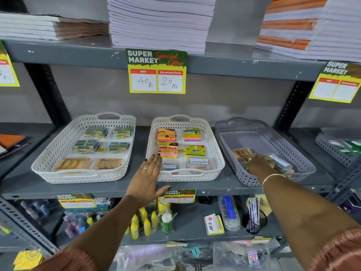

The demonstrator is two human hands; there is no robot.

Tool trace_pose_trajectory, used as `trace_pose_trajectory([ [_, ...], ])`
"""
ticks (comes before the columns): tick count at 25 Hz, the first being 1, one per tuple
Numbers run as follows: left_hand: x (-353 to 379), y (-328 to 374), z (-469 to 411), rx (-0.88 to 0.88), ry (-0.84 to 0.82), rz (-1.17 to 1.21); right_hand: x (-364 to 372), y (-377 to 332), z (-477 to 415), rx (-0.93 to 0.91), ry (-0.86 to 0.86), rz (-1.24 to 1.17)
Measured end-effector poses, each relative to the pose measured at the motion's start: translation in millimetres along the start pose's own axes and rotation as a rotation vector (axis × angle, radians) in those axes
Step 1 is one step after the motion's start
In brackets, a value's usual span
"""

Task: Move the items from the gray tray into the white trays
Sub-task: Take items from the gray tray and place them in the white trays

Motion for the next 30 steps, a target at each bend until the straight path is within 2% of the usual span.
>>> trace_pose_trajectory([
  [8, 1.9, -1.9, -3.5, 0.015, -0.018, -0.022, -12.8, 0.1, 3.9, -0.040, -0.041, -0.036],
  [11, -5.6, 0.7, -10.5, 0.017, 0.012, -0.006, -52.4, -17.1, 3.0, -0.090, -0.083, -0.174],
  [15, -3.0, 6.1, -20.0, 0.005, -0.010, 0.007, -132.7, -83.2, 6.1, -0.260, 0.154, -0.220],
  [17, -3.3, 5.6, -20.3, -0.009, -0.004, -0.007, -143.9, -127.3, 16.4, -0.372, 0.209, -0.283],
  [20, -7.5, 6.3, -18.5, -0.010, 0.038, -0.033, -116.9, -191.8, 32.7, -0.553, 0.141, -0.219],
  [22, -6.1, 6.1, -18.4, -0.011, 0.050, -0.065, -86.2, -215.6, 30.6, -0.589, 0.058, -0.110],
  [25, -3.4, 6.0, -18.5, -0.009, 0.064, -0.074, -61.4, -227.8, 24.1, -0.606, 0.002, -0.049],
  [30, -5.9, 5.7, -18.7, -0.007, 0.095, -0.081, -59.9, -230.8, 24.6, -0.654, -0.009, -0.066],
])
Point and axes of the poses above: each hand's wrist, its own z-axis away from the middle knuckle, its own x-axis out of the palm, y = z × x, the point moved 10 cm from there along -z, towards the middle knuckle, and after that the axes turned 8 degrees about x, right-handed, at the moved point
